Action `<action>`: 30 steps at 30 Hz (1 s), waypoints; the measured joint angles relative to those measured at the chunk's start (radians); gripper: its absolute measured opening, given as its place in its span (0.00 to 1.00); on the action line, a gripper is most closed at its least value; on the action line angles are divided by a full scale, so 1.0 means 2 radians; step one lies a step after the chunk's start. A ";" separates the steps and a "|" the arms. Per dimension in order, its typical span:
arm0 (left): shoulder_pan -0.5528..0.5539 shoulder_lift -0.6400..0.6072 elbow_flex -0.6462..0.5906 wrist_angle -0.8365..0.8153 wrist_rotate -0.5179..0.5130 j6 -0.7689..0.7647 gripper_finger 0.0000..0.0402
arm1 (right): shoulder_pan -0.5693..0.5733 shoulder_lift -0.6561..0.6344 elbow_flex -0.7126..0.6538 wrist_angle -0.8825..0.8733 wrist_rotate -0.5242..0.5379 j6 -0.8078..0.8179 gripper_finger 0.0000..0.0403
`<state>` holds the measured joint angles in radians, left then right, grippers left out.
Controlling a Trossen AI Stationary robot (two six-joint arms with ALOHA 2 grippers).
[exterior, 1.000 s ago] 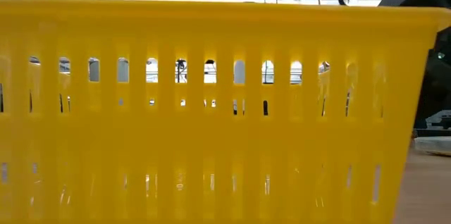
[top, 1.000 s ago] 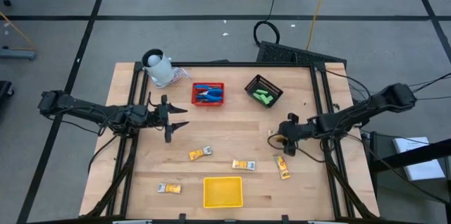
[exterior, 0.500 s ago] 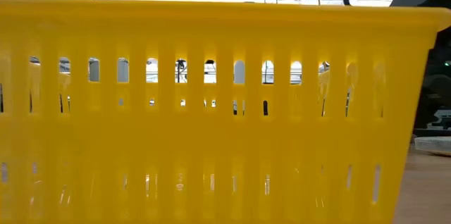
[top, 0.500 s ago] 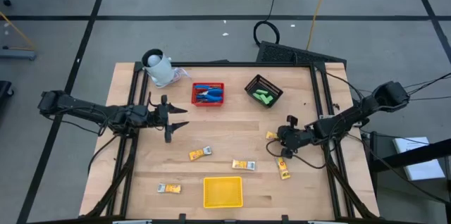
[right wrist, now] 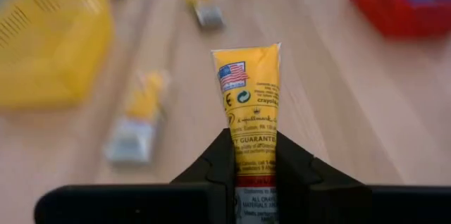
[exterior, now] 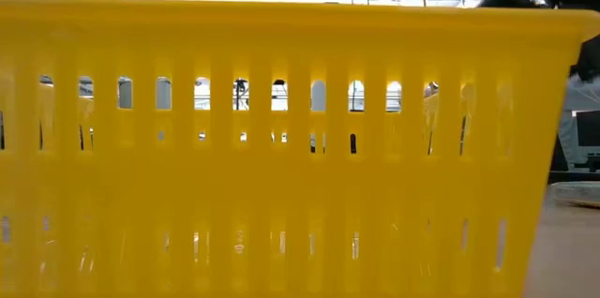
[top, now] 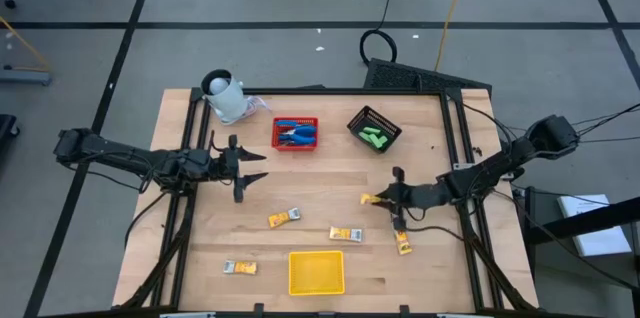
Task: Pick & Place School Supplies
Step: Put the yellow crayon box into the yellow bin
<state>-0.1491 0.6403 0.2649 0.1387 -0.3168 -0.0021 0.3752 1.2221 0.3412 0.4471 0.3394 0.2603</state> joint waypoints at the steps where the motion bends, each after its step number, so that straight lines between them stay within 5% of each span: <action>1: 0.000 0.000 0.000 0.000 0.000 0.000 0.56 | 0.000 0.000 0.000 0.024 -0.003 -0.008 0.11; 9: 0.001 0.000 0.000 0.000 -0.004 0.002 0.56 | 0.001 0.070 0.020 0.178 -0.066 -0.036 0.11; 18: 0.002 0.000 0.000 0.001 -0.005 0.003 0.56 | 0.021 0.234 0.178 0.186 -0.136 -0.084 0.11; 30: 0.002 0.000 0.000 0.003 -0.017 0.003 0.56 | 0.023 0.340 0.306 0.187 -0.240 -0.089 0.11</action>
<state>-0.1448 0.6403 0.2649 0.1439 -0.3504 0.0040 0.4207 1.9019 0.9523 0.8210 -0.1405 0.0825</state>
